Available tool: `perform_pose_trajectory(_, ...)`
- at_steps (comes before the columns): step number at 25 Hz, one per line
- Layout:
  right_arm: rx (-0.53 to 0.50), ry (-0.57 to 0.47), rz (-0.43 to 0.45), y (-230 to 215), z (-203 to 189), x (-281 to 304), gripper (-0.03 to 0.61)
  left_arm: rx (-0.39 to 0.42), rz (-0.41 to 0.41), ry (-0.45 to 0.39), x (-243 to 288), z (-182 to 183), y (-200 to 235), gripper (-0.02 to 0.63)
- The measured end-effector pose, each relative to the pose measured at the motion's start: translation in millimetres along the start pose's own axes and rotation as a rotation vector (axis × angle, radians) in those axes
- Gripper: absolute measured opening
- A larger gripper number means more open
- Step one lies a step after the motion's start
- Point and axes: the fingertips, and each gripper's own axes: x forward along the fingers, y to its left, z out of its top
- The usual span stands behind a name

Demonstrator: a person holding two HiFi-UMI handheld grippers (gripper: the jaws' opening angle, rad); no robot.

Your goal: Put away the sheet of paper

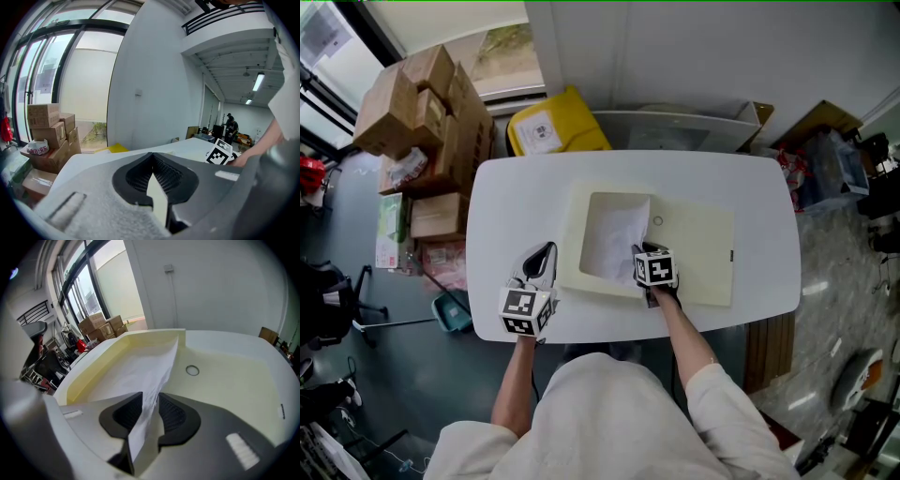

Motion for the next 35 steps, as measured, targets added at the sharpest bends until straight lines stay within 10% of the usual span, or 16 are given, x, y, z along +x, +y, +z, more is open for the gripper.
perform_pose_trajectory(11,-0.011,-0.066,-0.006,-9,-1,-10,0.221,0.004,-0.005,0.0,0,0,-5,0.005)
perform_pose_trajectory(24,-0.028,-0.28,-0.104,-28,20,-80,0.002,0.019,-0.03,-0.016,1,4,-24,0.005)
perform_pose_trajectory(35,-0.041,-0.472,-0.168,-39,35,-159,0.0,0.042,-0.052,-0.049,-5,17,-43,0.005)
